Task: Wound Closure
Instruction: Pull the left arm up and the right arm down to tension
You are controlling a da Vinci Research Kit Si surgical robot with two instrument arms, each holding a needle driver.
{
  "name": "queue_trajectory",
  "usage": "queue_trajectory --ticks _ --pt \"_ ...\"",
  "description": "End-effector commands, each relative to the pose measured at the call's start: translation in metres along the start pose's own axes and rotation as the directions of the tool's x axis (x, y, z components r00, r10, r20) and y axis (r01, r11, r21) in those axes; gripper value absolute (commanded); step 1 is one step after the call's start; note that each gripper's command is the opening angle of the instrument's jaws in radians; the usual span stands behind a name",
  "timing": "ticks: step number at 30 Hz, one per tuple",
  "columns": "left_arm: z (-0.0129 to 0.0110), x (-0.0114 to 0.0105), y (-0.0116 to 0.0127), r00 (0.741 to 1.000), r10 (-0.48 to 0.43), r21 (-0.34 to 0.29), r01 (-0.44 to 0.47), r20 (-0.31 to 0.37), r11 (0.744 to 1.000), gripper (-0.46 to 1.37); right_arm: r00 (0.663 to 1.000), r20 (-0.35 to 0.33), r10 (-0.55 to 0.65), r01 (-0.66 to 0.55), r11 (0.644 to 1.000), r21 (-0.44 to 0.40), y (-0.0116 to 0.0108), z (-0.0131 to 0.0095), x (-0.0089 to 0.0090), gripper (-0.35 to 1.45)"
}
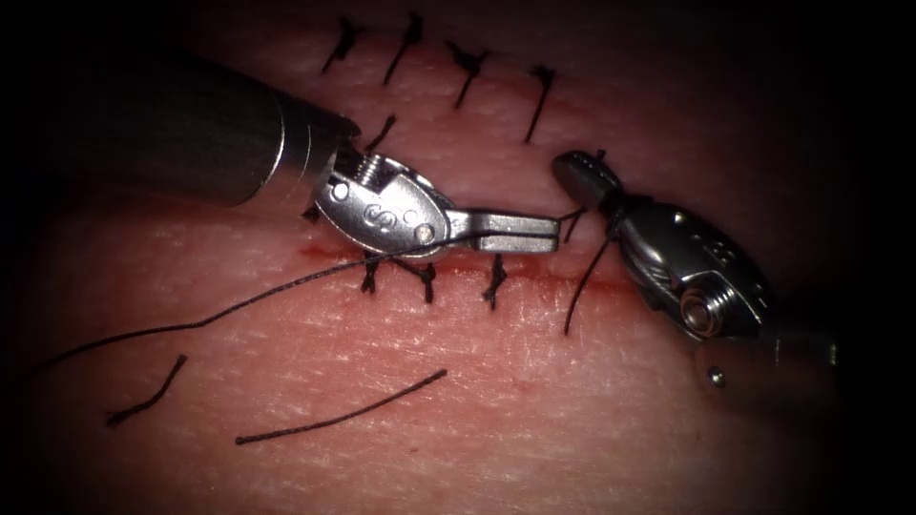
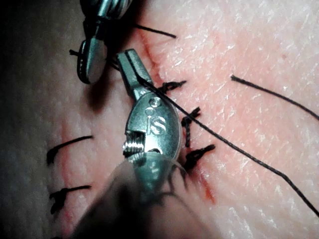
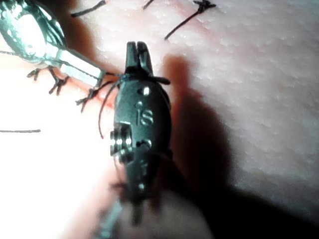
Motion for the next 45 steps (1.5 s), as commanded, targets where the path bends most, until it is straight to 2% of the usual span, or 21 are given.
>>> queue_trajectory --ticks 1,12,22,26,31,45 --pt "0.0001 -0.0001 0.0 1.0 0.0 -0.005 0.0 0.0 1.0 -0.35 1.0 0.002 0.002 -0.002 1.0 -0.005 -0.0001 -0.0001 0.0001 -0.35" --pt "0.001 -0.0013 -0.002 1.0 -0.005 0.007 0.004 0.009 1.0 -0.35 1.0 0.003 -0.009 0.009 1.0 -0.004 -0.0011 -0.0029 -0.0008 -0.35" --pt "0.0032 -0.002 -0.0036 1.0 -0.009 0.019 0.009 0.016 1.0 -0.35 0.999 -0.001 -0.032 0.032 0.999 -0.004 -0.0021 -0.0046 -0.0016 -0.35" --pt "0.0045 -0.0025 -0.005 1.0 -0.002 0.027 0.002 0.021 1.0 -0.35 0.999 -0.005 -0.037 0.037 0.999 0.004 -0.0028 -0.0055 -0.0021 -0.35" --pt "0.0059 -0.0048 -0.008 0.999 0.006 0.051 -0.008 0.041 0.999 -0.35 0.999 0.0 -0.043 0.043 0.999 0.007 -0.0036 -0.007 -0.0029 -0.35" --pt "0.0066 -0.0109 -0.0153 0.996 0.01 0.103 -0.019 0.091 0.995 -0.35 0.999 0.011 -0.052 0.052 0.999 0.015 -0.0045 -0.0091 -0.0045 -0.35"
